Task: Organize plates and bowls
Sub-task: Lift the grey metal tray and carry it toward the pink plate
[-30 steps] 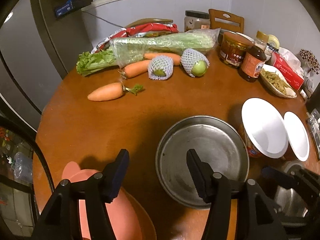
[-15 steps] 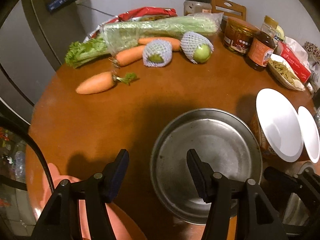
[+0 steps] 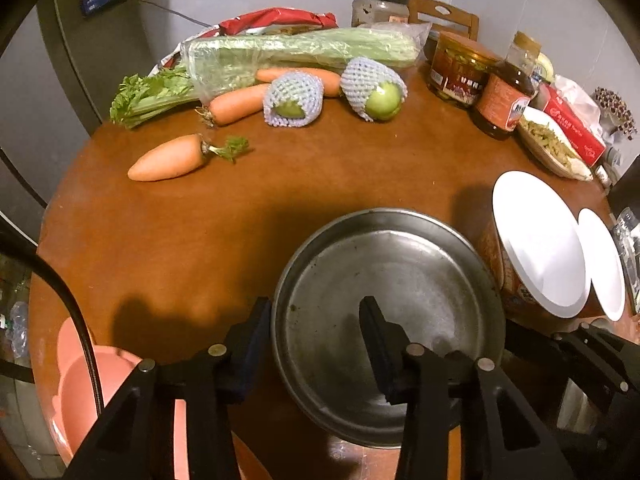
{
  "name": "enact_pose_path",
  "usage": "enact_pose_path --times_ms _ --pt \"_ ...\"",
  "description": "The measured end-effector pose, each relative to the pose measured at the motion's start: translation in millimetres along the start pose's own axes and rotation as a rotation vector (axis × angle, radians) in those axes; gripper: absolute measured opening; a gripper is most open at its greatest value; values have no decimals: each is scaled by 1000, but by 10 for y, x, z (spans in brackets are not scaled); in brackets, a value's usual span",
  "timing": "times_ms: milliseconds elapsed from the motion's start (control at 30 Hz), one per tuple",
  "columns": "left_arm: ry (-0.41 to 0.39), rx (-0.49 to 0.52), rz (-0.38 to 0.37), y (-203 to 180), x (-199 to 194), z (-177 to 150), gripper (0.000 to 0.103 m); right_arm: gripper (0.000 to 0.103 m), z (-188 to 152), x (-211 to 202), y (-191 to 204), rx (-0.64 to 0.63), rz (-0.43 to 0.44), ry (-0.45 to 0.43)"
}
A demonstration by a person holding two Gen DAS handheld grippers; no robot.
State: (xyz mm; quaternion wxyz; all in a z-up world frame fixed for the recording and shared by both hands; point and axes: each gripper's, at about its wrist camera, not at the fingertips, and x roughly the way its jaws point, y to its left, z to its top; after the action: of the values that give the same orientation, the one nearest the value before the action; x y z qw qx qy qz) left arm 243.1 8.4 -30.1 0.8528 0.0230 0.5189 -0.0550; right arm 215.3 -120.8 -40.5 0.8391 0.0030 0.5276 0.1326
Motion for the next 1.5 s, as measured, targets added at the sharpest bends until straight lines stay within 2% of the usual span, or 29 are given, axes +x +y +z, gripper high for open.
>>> enact_pose_path --times_ms 100,367,833,1500 --pt "-11 -13 -20 42 -57 -12 42 36 -6 -35 -29 11 14 -18" --pt "-70 -27 -11 95 -366 -77 42 36 -32 -279 2 15 55 -82" --pt "-170 -58 28 269 -968 -273 42 36 -157 -768 303 -46 102 -190" --pt "-263 -167 107 855 -1615 -758 42 36 -293 -1268 1095 -211 166 -292"
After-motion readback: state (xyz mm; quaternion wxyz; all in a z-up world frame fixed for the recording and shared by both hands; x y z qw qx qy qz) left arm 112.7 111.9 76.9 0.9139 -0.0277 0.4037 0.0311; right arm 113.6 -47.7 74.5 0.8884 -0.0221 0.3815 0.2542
